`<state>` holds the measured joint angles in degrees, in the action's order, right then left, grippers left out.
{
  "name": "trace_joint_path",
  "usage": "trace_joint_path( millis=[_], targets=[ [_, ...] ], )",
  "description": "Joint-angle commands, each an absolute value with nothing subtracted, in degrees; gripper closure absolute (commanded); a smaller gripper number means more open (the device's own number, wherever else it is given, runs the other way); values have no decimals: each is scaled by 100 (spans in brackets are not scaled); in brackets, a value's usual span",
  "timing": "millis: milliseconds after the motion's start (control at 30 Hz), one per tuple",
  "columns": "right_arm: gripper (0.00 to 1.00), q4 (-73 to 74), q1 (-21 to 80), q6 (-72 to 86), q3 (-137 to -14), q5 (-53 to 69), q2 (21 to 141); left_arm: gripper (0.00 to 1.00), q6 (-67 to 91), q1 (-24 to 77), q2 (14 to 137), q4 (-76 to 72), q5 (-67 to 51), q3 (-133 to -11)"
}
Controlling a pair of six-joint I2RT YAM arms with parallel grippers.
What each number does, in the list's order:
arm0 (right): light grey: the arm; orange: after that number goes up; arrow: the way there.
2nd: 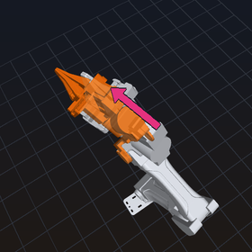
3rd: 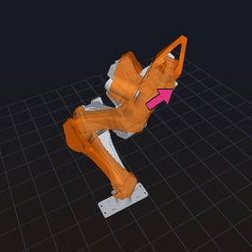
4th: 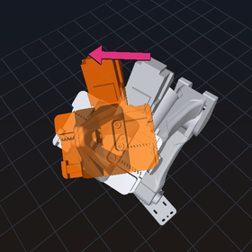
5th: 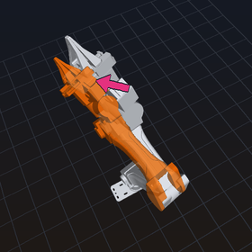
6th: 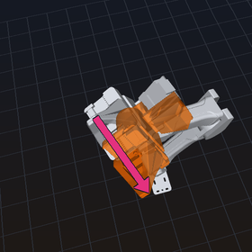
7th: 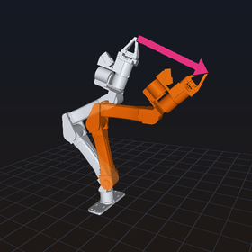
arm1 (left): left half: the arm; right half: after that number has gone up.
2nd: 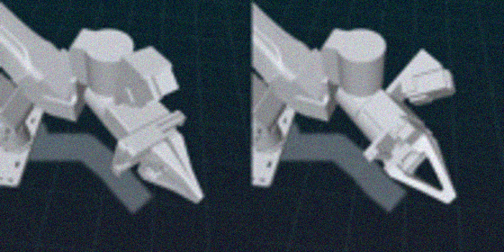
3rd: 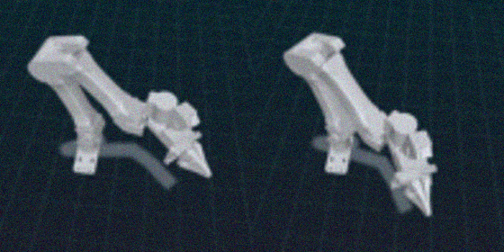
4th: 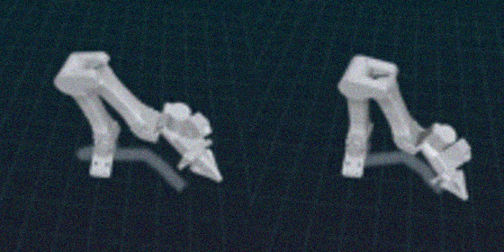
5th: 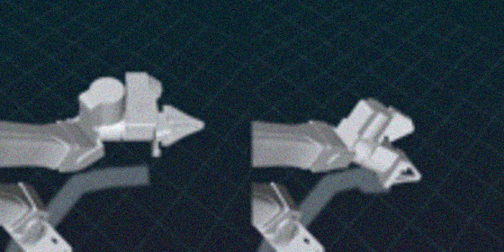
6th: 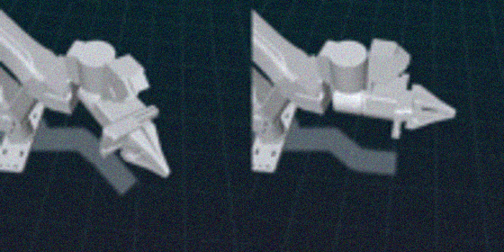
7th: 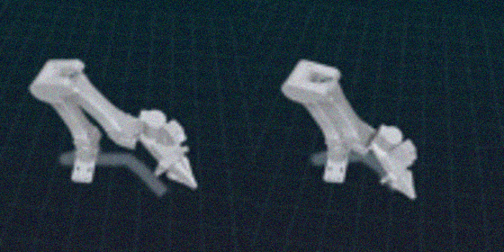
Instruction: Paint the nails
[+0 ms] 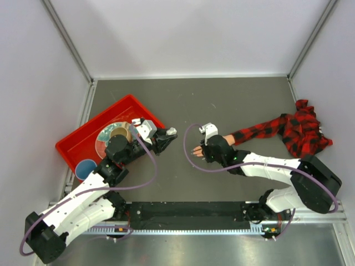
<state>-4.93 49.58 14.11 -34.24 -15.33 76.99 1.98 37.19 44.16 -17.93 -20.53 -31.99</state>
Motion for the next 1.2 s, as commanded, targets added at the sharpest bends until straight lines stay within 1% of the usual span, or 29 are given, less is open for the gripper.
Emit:
trace_joint_path(
  millis=[0,200,500,933,1167],
  targets=[
    [100,-606,4913,1406,-3665,-1723,7752,100,229,3727,4386,-2039,-2118,-3226],
    [100,-650,4904,1397,-3683,-1732,7840,100,229,3727,4394,-2039,-2118,-3217],
    [100,-844,4896,1415,-3718,-1363,7972,100,229,3735,4403,-2057,-2118,-3217],
    [100,-914,4904,1441,-3771,-1178,8007,100,229,3727,4421,-2065,-2118,-3217],
    [100,-809,4904,1441,-3771,-1265,7788,100,229,3727,4430,-2057,-2118,-3226]
  ],
)
